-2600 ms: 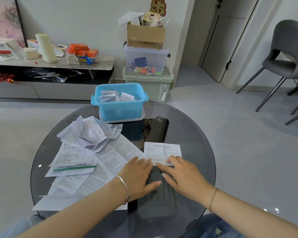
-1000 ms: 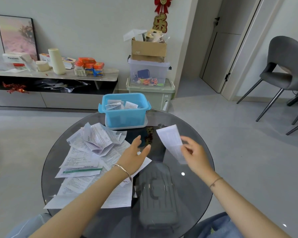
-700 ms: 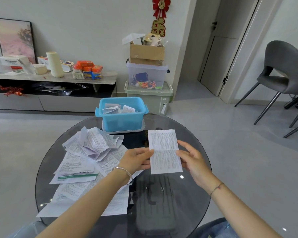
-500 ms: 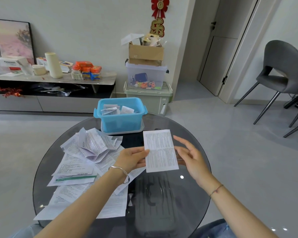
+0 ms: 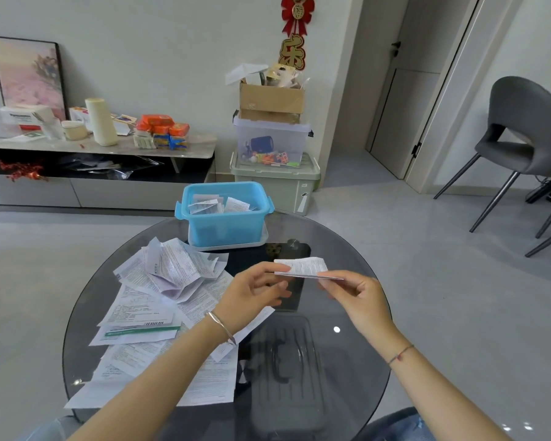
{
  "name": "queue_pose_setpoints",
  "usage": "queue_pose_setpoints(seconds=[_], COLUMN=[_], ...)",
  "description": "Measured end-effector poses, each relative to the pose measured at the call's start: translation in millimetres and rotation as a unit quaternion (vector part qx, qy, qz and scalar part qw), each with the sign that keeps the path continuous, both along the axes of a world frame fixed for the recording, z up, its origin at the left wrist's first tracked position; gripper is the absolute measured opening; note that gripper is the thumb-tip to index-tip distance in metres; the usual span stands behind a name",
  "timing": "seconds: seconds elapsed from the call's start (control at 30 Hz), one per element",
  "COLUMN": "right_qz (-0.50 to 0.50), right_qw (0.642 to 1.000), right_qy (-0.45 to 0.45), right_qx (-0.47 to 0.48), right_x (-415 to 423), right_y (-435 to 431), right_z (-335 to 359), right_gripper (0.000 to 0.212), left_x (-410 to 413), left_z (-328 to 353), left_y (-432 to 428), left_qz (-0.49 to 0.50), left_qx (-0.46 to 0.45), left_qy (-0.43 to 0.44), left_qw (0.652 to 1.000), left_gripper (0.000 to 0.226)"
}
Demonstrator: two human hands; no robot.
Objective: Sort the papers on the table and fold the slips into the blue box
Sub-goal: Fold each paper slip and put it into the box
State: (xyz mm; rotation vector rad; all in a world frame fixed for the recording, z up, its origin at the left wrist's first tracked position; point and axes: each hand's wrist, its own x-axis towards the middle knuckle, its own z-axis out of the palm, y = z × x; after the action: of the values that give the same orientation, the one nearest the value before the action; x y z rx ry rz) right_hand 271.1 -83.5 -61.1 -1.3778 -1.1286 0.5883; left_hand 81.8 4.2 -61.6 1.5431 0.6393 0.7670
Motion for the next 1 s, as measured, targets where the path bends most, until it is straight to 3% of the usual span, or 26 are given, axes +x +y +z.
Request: queue_pose_setpoints(seconds=[0.13,0.27,0.7,1.0], right_qz=[0.019,0.033,-0.01,-0.04], right_qw=[0.999,0.998,0.989,0.991], right_qy=[0.025,0.046,0.132,0.115], right_qx=[-0.008,-0.027,-0.058,-0.056], right_x=[-1.9,-3.6,-17.1,-21.1], right_y=[-0.1,2.0,7.1,7.8], right_z=[2.0,2.0,4.2,5.8], right_gripper=[0.012,0.012,0.017,0.02], left_x=[1.1,1.0,25.6,36.6], left_z=[1.5,1.5,0.4,-2.9], left_y=[1.8,-0.1,-13.2,-16.7], left_qz=[0.015,0.026,0.135,0.175], left_qx=[0.031,0.031,-0.064,-0.094], left_qy=[-0.006,-0.009,-0.109,-0.13], left_qw=[0.999,0.999,0.983,0.972], left_gripper=[0.015,0.022,0.024,0.024])
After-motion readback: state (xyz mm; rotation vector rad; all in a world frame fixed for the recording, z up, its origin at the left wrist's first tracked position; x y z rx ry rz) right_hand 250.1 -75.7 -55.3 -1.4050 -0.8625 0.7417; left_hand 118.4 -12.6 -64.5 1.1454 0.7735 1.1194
